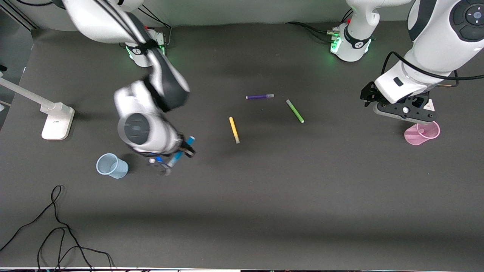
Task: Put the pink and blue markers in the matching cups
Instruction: 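Carry the blue marker with the right gripper over the light blue cup, then lower the blue marker into the light blue cup and open the right gripper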
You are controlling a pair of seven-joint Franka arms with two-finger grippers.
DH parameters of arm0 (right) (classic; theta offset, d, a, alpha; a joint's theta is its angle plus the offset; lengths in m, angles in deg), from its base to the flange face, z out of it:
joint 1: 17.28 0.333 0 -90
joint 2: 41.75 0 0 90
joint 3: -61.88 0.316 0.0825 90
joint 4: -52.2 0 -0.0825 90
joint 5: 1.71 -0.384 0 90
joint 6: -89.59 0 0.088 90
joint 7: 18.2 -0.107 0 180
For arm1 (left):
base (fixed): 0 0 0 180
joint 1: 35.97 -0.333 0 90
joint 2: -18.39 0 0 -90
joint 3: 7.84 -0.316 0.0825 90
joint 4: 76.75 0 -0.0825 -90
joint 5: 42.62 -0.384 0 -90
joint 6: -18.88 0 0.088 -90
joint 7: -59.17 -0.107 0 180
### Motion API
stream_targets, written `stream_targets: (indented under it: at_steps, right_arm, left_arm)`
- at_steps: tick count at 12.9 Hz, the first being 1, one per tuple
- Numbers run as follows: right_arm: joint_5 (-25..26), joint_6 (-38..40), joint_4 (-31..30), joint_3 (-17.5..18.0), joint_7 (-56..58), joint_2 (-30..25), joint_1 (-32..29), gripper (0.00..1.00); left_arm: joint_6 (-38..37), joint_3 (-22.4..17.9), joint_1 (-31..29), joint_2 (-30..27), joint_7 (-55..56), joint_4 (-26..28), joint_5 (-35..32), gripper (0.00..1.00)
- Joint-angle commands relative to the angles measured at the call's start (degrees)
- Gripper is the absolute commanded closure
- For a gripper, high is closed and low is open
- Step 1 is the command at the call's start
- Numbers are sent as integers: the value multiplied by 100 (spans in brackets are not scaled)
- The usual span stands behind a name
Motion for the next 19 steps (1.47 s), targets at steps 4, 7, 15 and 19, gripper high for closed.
stream_targets:
  at_steps: [4,7,15,19]
  right_arm:
    - [-527,2018,817,47,2449,-50,-1706,89]
    - [-599,2880,1379,65,3478,458,-2481,89]
    - [-836,3287,1996,109,5044,1830,-3501,89]
    - [-915,3199,2172,117,5300,2313,-3634,89]
  left_arm:
    - [-29,-635,497,-42,89,-65,-108,0]
    - [-29,-997,745,19,28,-74,-99,0]
    - [-64,-1032,701,46,54,-83,24,0]
    - [-265,-1032,52,-77,-16,-101,559,0]
